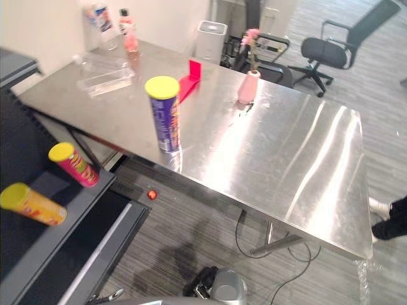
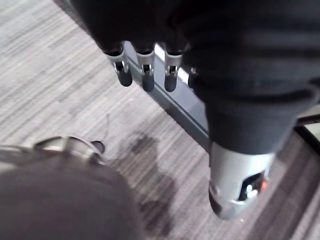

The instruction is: Put the gum and the chips on the shelf.

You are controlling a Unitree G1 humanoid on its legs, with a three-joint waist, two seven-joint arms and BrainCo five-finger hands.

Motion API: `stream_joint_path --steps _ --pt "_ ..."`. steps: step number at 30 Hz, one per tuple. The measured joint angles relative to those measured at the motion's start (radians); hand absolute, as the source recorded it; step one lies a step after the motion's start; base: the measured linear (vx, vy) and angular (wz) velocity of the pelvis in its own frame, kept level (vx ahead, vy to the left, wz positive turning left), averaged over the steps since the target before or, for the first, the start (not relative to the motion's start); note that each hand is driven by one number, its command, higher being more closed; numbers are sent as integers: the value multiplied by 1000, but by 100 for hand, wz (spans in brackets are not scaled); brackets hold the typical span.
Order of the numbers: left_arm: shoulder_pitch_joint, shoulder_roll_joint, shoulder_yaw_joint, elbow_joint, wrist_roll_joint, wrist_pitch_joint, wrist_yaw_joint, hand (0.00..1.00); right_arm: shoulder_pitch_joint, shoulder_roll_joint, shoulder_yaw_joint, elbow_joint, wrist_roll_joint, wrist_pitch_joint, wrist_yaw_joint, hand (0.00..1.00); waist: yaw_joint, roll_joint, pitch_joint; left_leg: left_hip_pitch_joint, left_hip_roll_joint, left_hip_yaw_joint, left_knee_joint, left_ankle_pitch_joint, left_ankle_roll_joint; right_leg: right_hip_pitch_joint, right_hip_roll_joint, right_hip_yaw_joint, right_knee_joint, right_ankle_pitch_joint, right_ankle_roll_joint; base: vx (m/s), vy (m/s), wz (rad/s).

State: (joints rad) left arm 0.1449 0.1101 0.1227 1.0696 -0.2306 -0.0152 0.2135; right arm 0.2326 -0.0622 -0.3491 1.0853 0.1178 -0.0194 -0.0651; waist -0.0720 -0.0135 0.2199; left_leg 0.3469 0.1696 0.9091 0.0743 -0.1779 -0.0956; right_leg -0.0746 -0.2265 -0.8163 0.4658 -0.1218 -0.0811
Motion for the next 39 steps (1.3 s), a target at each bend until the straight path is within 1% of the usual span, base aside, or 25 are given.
stream_joint_path --steps 2,5,6,7,10,12,13,14,15,16,17,18,19,20,22,24,25,26,27,28,29,31,33,35,39 --pt "-23 -27 -2 -15 2 -4 -1 0 -7 3 -9 -6 1 -11 -1 0 -8 29 -5 13 -25 15 -43 27 -16 17 20 3 -63 0 1 -6 -27 -7" --pt "-34 -44 -2 -37 8 -5 -2 0 -24 6 -17 -10 0 -15 -12 0 -6 36 -7 21 -52 19 -75 30 -22 33 41 19 -136 3 9 -43 15 -8" --pt "-34 -43 -1 -38 8 -5 -2 0 -27 7 -16 -10 0 -15 -15 0 -5 35 -7 24 -56 20 -79 30 -23 34 47 32 -149 8 16 -72 10 -14" --pt "-34 -40 -2 -43 8 -5 -3 0 -28 15 -16 -11 0 -14 -16 0 -4 23 -7 24 -62 21 -83 30 -23 38 53 40 -171 13 24 -47 2 -8" --pt "-34 -30 -2 -44 10 -4 -4 0 -29 28 -16 -11 1 -11 -18 0 -5 10 -7 23 -70 25 -86 30 -23 43 66 55 -217 23 39 -60 -16 -11" --pt "-33 -29 -1 -44 14 -3 -3 0 -29 31 -16 -11 1 -5 -18 0 -6 5 -10 23 -64 37 -64 21 -37 43 67 61 -221 21 42 -14 -12 -16" --pt "-33 -23 2 -46 13 -4 -3 0 -30 36 -12 -11 1 0 -18 0 -1 -10 -11 7 -36 39 38 3 -60 43 64 78 -230 7 49 41 -56 -24" --pt "-33 -18 1 -45 14 -4 -2 0 -29 37 -3 -10 1 0 -18 0 0 -22 -16 -12 -19 38 113 -3 -60 45 65 90 -243 7 49 60 -117 -44" --pt "-37 -9 1 -46 13 -4 -1 0 -31 33 17 -10 1 0 -19 0 2 -34 -24 -67 47 25 306 -8 -53 48 74 114 -279 11 55 30 -197 -56" --pt "-40 -9 3 -44 6 -5 1 0 -41 19 36 -11 2 0 -20 0 6 -26 -25 -141 137 -54 515 11 -25 65 107 136 -329 13 58 -16 -204 -76" --pt "-40 -18 7 -47 -7 -10 1 0 -48 2 48 -11 2 3 -20 0 10 -3 -23 -210 184 -140 639 29 -3 72 136 173 -351 16 57 -44 -165 -74" --pt "-41 -31 18 -52 -17 -14 3 0 -58 -10 51 -9 2 7 -20 0 16 13 -17 -244 193 -203 688 16 -10 74 149 198 -358 21 53 -25 -50 -97" --pt "-42 -55 39 -56 -42 -22 8 0 -73 -24 51 -4 2 13 -21 0 23 29 -4 -280 185 -300 719 -22 -15 77 168 254 -359 24 51 3 15 -118" --pt "-41 -61 43 -56 -55 -28 12 0 -87 -39 52 10 1 15 -21 0 33 37 -5 -300 161 -359 700 -53 -8 85 172 304 -360 24 51 21 47 -121" --pt "-41 -63 42 -58 -69 -34 12 0 -94 -40 53 14 0 15 -19 0 49 38 -6 -308 124 -408 632 -68 0 101 174 362 -382 27 57 15 41 -118" --pt "-36 -65 43 -66 -72 -43 16 0 -101 -42 63 12 -7 5 -16 0 52 37 -7 -313 69 -502 406 -64 7 105 180 432 -429 50 92 27 58 -136" --pt "-37 -64 43 -66 -72 -43 17 0 -100 -41 65 11 -9 4 -16 0 50 37 -8 -312 55 -538 340 -59 16 105 181 439 -443 61 100 32 75 -111" --pt "-37 -64 43 -60 -72 -41 19 0 -94 -41 75 9 -9 3 -17 0 49 46 -17 -310 32 -616 219 -33 33 103 191 447 -475 95 111 70 139 -114" --pt "-37 -74 41 -47 -70 -39 20 0 -79 -50 81 10 -9 6 -17 0 49 70 -33 -318 30 -686 128 -6 35 101 215 458 -507 138 109 61 120 -105" --pt "-37 -81 42 -37 -72 -39 19 0 -71 -57 81 11 -9 6 -17 0 48 82 -38 -326 30 -715 118 19 5 103 230 470 -523 157 108 127 190 -78" --pt "-39 -76 42 -32 -70 -39 24 0 -57 -52 82 10 -9 9 -19 0 42 80 -50 -309 27 -702 113 9 3 130 229 488 -567 186 123 111 153 -38" --pt "-43 -75 31 -32 -67 -41 23 0 -23 -37 82 17 -9 15 -22 0 43 58 -50 -281 -4 -698 80 11 9 145 204 495 -575 211 120 122 229 -2" --pt "-44 -73 30 -32 -63 -41 22 0 -17 -31 82 27 -9 16 -31 0 46 55 -53 -256 -22 -700 52 20 6 156 190 493 -575 211 120 108 199 14" --pt "-43 -69 20 -14 -60 -42 22 0 -16 -40 81 29 -8 13 -43 0 46 63 -63 -226 -45 -700 12 25 13 168 173 493 -575 214 115 122 166 6" --pt "-44 -61 -1 1 -43 -41 20 0 -18 -39 80 30 -4 -4 -51 0 45 63 -76 -195 -62 -701 -21 28 17 180 162 494 -575 214 118 135 121 1"
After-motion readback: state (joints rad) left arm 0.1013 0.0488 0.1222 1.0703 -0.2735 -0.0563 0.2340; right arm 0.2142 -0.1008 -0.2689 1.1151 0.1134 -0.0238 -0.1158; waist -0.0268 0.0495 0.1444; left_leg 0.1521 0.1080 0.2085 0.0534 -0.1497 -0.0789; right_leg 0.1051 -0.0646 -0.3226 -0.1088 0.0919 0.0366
